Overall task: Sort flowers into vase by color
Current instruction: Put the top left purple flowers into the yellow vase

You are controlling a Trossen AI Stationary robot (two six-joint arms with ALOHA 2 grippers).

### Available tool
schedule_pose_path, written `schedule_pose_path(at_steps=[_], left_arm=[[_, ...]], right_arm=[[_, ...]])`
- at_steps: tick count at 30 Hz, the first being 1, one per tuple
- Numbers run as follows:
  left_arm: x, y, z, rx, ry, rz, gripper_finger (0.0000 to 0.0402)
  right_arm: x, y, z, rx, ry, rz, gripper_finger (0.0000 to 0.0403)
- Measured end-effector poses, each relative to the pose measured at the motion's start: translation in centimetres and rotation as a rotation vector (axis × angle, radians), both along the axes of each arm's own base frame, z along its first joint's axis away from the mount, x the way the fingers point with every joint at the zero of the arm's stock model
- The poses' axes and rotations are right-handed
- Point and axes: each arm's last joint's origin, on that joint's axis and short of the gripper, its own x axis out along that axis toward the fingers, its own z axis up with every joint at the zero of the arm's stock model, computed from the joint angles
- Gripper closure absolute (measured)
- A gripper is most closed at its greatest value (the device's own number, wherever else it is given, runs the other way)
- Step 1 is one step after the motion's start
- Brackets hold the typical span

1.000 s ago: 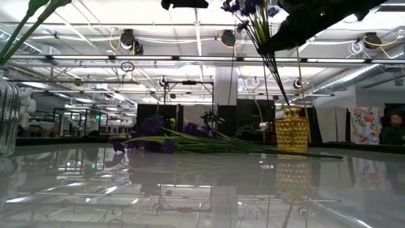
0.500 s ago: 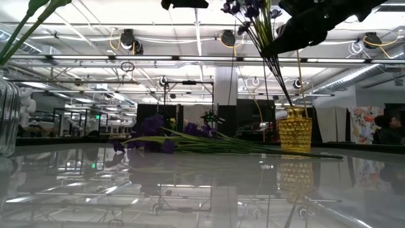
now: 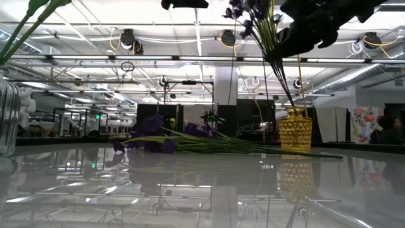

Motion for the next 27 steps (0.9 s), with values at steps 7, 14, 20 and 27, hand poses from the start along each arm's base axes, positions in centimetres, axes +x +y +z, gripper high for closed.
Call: schedule_pose_path(at_steps=[7,14,20,27], left_arm=[[0.0,0.0,0.0,-0.017,-0.006,0.005,0.0118],[0.0,0.0,0.0,-0.025,-0.009,0.007,0.0118],[0.4,0.1,-0.3,-0.048,-0.016,0.018,0.0118],[2.3,1.1,-1.8,-0.076,0.025,0.027,0.0118]], right_arm=[[-0.8,0.1,0.0,0.058,0.022,-0.033,0.0276],[-2.5,0.4,0.9,0.111,-0.001,-0.066,0.0227],[-4.0,0.7,1.3,0.187,0.004,-0.112,0.0201],[-5.1,0.8,1.6,0.237,-0.009,-0.143,0.0191]])
